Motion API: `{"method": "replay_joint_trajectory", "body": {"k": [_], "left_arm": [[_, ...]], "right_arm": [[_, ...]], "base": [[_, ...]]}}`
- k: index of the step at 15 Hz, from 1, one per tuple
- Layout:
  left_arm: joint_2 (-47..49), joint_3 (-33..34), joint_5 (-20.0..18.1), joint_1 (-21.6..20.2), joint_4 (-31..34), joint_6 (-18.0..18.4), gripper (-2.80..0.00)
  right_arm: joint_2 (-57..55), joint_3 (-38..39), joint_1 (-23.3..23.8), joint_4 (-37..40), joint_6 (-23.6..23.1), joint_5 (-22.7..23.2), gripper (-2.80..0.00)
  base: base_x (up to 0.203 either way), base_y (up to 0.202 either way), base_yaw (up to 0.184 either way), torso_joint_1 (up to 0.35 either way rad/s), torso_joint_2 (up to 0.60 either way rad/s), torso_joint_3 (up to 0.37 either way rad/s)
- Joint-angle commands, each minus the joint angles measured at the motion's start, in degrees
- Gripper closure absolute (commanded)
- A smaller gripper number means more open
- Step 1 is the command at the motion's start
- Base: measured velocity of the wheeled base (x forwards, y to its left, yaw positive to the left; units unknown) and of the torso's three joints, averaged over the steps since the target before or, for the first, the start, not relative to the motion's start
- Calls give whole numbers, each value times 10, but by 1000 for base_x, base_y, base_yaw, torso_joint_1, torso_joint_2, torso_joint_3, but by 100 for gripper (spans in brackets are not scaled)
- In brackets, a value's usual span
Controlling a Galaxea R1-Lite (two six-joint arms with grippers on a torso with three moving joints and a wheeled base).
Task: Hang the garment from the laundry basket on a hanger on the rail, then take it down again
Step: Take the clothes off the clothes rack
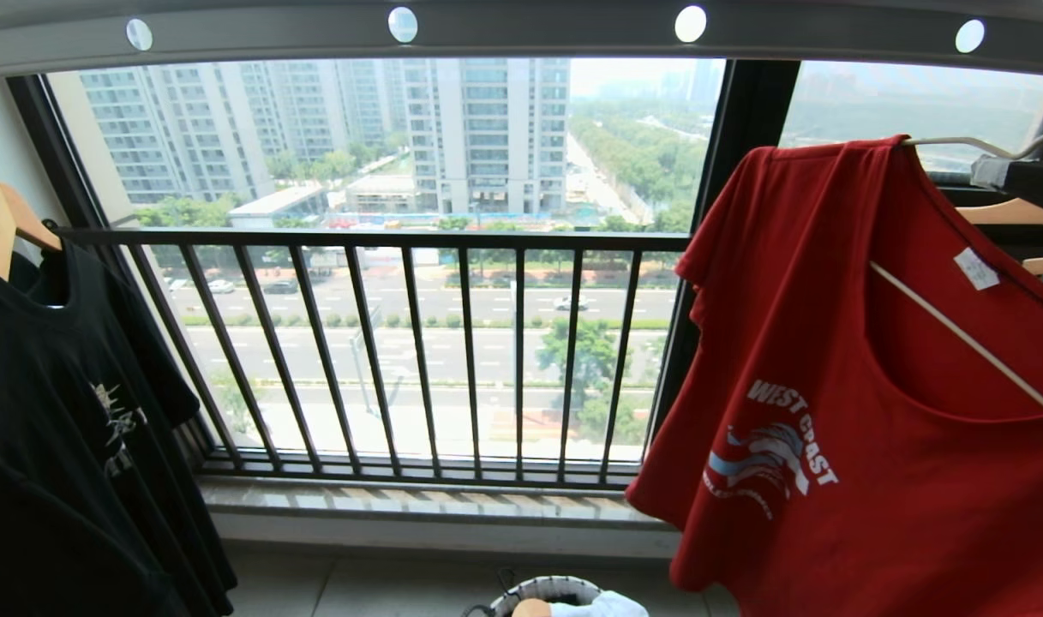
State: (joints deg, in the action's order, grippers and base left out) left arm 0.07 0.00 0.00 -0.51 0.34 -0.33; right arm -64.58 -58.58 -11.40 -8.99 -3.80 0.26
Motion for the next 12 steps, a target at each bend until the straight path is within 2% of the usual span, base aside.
{"method": "replay_joint_trajectory", "body": {"k": [1, 3, 5, 10, 12], "left_arm": [[0, 0, 0, 0, 0, 0, 0], [0, 0, 0, 0, 0, 0, 0], [0, 0, 0, 0, 0, 0, 0], [0, 0, 0, 0, 0, 0, 0], [0, 0, 0, 0, 0, 0, 0]], "right_arm": [[47, 24, -1, 60, 0, 71, 0], [62, 27, -1, 135, -3, 151, 0], [67, 40, -1, 170, -22, 200, 0], [57, 60, -1, 172, -28, 323, 0], [43, 59, -1, 163, -60, 349, 0]], "base": [[0, 0, 0, 0, 0, 0], [0, 0, 0, 0, 0, 0], [0, 0, 0, 0, 0, 0], [0, 0, 0, 0, 0, 0], [0, 0, 0, 0, 0, 0]]}}
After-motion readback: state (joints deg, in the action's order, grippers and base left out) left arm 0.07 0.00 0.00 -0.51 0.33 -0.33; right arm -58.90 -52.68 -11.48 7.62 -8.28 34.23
